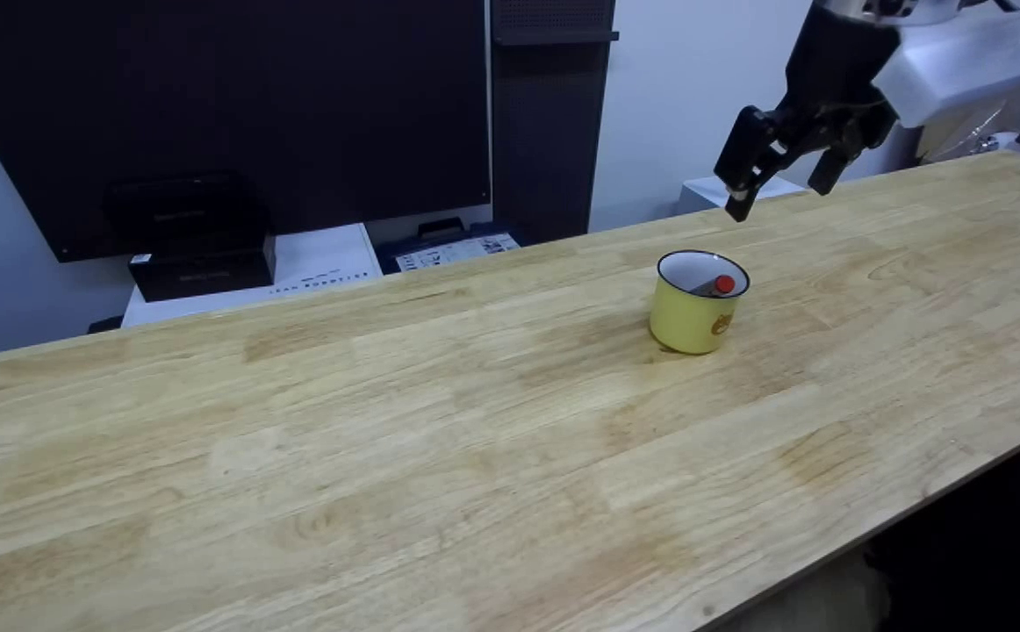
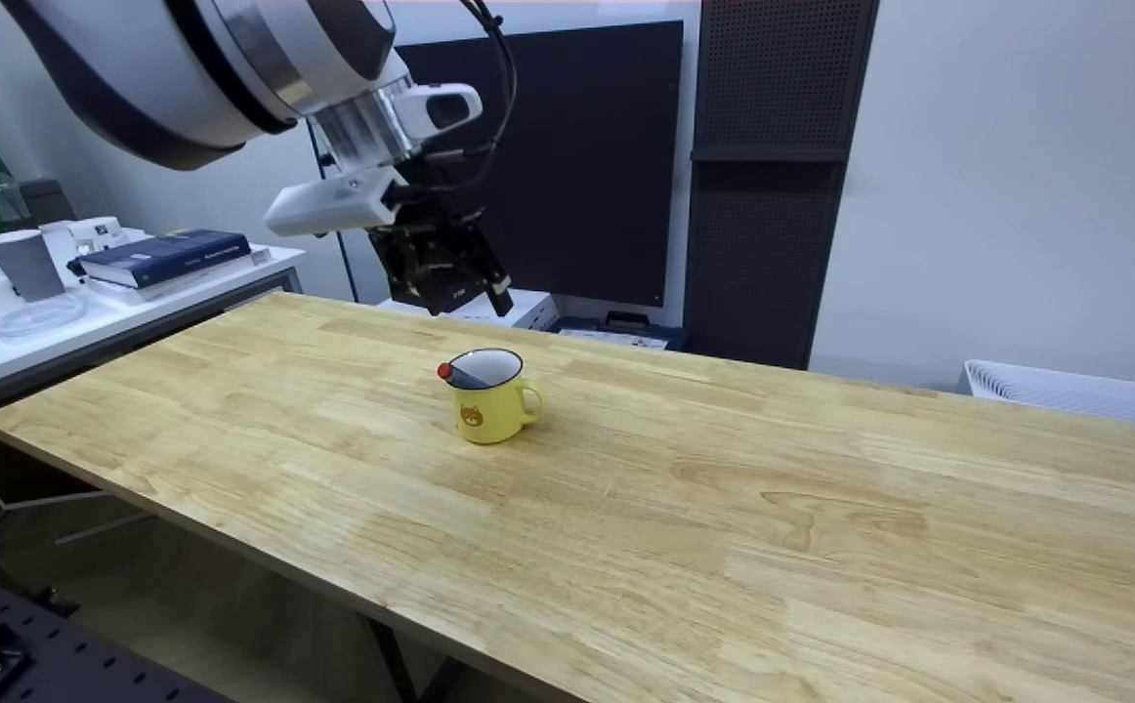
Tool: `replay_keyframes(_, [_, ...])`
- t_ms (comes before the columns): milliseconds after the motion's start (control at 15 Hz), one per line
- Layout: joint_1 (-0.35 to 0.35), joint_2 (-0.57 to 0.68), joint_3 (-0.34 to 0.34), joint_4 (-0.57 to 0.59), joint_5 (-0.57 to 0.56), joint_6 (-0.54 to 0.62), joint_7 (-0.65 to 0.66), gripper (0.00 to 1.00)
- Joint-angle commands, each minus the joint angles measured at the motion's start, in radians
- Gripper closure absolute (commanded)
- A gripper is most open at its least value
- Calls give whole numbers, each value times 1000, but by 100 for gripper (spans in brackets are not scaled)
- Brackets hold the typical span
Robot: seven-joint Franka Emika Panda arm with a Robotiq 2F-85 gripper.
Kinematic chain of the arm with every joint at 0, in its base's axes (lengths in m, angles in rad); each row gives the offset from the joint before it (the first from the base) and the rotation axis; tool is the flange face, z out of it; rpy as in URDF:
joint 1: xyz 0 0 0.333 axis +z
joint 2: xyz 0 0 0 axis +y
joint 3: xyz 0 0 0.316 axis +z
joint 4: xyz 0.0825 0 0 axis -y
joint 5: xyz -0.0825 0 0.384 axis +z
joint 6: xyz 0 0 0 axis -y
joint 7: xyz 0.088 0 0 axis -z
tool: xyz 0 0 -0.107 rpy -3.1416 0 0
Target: Remove the red marker from the yellow mug
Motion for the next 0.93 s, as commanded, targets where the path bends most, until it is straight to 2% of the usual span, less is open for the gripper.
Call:
replay_keyframes(0, [5,19,4,1,-3,0,-4,0])
replay_keyframes(333, [34,79,13,10,-24,11,22,0])
replay_keyframes(867, [94,155,-17,27,-41,36,41,0])
